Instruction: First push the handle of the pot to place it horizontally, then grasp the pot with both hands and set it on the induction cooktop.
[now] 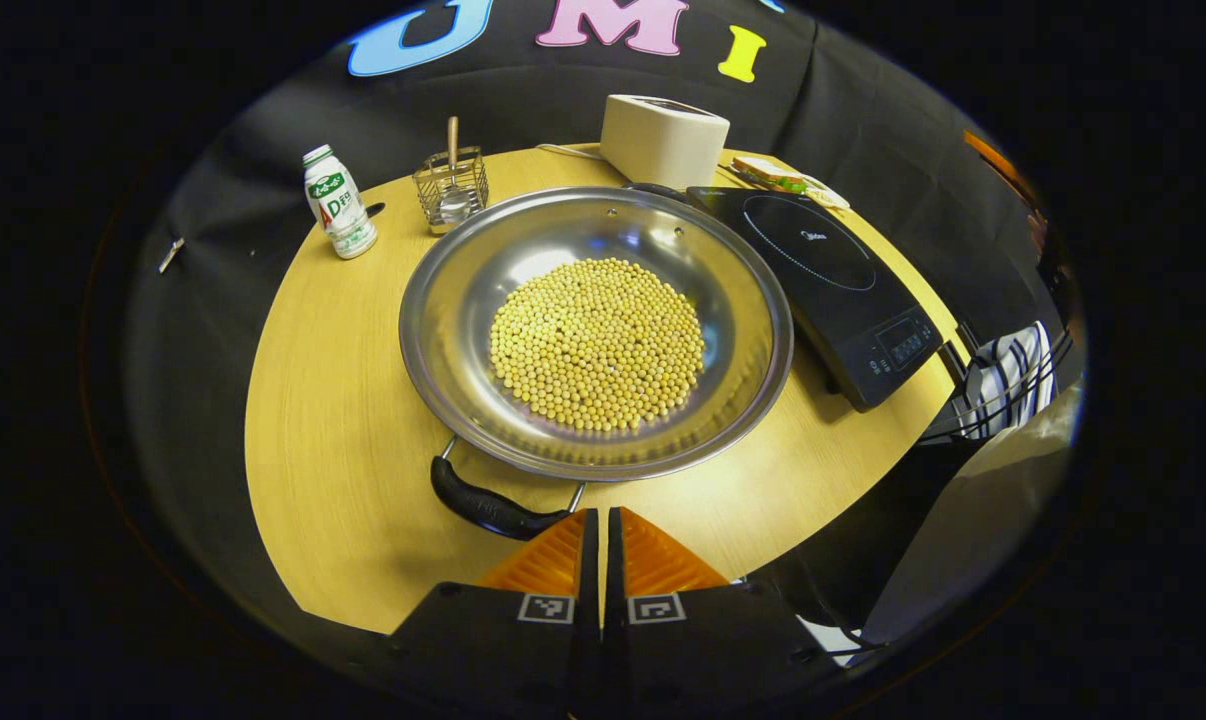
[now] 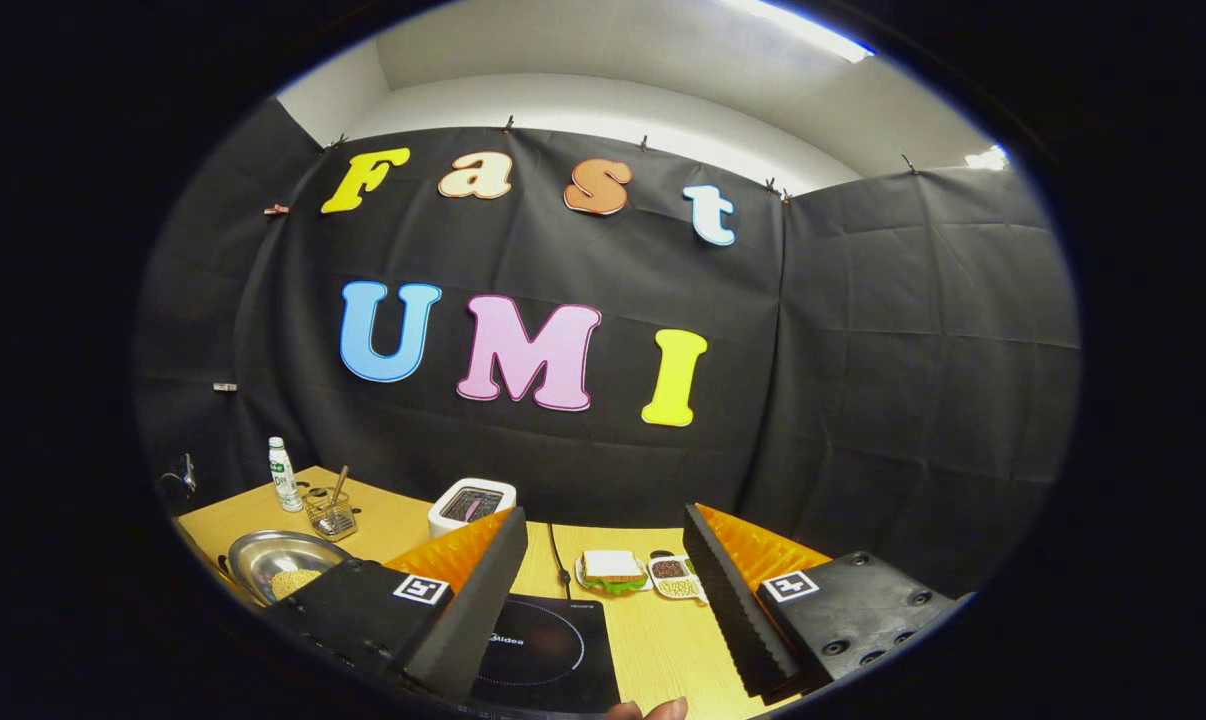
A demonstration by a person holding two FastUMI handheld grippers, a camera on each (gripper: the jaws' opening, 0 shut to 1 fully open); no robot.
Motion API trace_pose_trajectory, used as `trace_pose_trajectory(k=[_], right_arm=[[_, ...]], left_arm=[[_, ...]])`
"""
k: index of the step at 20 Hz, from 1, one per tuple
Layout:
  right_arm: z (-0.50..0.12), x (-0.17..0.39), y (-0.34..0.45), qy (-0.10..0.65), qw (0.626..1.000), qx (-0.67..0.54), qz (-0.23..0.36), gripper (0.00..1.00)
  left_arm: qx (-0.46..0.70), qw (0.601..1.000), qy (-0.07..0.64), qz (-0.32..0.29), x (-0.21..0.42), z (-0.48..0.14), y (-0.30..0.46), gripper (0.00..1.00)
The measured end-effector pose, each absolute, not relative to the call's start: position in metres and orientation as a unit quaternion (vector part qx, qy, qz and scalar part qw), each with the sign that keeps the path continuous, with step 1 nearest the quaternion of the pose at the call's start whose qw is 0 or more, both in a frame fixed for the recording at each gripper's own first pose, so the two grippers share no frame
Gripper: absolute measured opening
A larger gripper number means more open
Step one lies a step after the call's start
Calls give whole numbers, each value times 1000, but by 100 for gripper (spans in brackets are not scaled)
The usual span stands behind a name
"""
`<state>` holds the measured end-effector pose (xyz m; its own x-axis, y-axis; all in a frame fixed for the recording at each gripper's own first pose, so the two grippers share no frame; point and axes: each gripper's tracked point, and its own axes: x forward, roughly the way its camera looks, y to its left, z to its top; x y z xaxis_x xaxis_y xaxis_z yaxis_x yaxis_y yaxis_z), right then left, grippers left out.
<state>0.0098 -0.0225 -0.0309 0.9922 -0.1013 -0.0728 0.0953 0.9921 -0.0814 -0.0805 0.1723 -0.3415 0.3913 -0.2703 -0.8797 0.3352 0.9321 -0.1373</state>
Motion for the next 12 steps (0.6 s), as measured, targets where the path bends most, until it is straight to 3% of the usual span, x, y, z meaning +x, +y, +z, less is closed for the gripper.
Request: trace_pose_trajectory(k=[12], right_arm=[[-33,11,-16,43,996,-57,-47,97]], left_arm=[[23,849,516,-109,-44,-354,249,5]])
